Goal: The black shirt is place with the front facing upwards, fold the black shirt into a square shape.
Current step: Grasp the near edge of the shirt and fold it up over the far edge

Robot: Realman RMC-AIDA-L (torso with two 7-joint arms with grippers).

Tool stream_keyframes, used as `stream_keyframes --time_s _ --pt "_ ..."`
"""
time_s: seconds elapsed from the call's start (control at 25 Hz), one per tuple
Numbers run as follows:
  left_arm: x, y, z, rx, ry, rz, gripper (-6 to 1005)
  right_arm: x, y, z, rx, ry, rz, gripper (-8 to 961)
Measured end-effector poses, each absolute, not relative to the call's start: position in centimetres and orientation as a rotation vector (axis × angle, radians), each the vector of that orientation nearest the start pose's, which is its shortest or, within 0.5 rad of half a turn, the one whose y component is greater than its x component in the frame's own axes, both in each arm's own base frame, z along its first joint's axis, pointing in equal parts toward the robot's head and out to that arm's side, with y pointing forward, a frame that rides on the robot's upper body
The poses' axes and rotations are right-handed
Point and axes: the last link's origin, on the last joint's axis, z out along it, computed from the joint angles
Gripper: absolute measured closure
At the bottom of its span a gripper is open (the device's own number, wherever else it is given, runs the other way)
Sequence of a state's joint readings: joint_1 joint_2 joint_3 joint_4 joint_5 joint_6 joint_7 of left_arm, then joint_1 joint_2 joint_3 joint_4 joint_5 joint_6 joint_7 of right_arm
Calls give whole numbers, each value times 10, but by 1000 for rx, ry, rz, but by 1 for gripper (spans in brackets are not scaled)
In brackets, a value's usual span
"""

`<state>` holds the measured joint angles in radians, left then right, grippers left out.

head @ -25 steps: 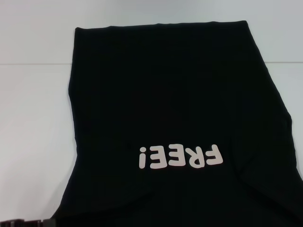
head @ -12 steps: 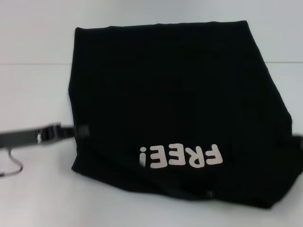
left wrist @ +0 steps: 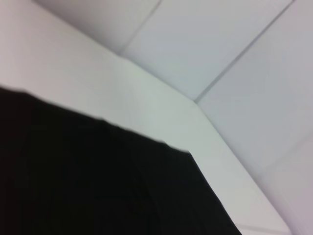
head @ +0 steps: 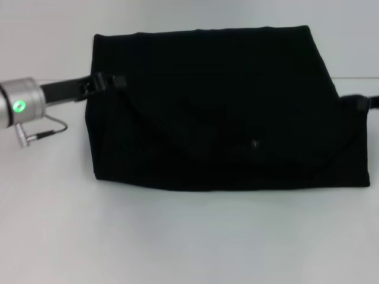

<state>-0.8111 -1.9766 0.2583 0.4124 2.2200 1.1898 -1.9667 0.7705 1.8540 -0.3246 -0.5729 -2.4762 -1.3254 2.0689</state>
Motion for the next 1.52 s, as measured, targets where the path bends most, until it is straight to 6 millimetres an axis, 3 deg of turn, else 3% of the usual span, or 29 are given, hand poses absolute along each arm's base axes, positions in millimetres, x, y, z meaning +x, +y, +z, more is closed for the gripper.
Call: stream_keyframes --time_s 0.28,0.6,0.84,1.08,1.44,1.52 --pt "-241 465 33 -1965 -1318 -842 967 273 457 96 -2121 1259 374 902" --pt "-240 476 25 -1856 -1233 -835 964 265 482 74 -2020 1154 359 903" --pt "-246 472 2 -1828 -1194 -753 962 273 482 43 -1974 1115 326 903" --pt "-245 465 -20 -1858 -1121 -666 961 276 478 27 -1950 1095 295 902" --pt "-247 462 -22 -1862 -1121 -665 958 281 473 20 -1966 1061 257 866" --pt "-247 463 -20 -1864 -1123 -675 872 283 472 24 -1957 1047 253 857"
